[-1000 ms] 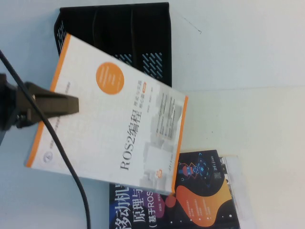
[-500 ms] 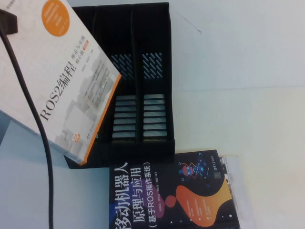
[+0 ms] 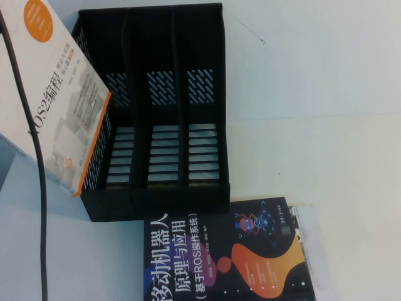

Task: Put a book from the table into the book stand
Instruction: Place the book on the book shelf

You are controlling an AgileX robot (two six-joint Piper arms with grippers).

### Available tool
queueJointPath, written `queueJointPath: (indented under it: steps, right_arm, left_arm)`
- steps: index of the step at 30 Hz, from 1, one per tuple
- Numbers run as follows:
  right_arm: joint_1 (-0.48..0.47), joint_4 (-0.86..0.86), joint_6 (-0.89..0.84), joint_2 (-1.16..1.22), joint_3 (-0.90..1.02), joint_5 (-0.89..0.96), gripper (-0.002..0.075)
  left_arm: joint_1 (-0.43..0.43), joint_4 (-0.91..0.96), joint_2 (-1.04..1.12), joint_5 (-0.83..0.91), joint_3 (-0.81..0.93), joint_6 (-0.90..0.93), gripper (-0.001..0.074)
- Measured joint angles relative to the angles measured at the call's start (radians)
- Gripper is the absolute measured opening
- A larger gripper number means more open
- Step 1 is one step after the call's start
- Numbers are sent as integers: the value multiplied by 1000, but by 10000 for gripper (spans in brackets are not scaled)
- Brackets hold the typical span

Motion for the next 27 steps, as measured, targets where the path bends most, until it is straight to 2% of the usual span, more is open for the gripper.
queueJointPath:
  steps: [17,27]
  right_arm:
    - [0,0,12,0,0,0,0]
    - [0,0,19,0,0,-20,0]
  left_arm:
    - [0,-65,133,-126,-4,-11,104]
    - [0,-108,182,-143,-4,5,104]
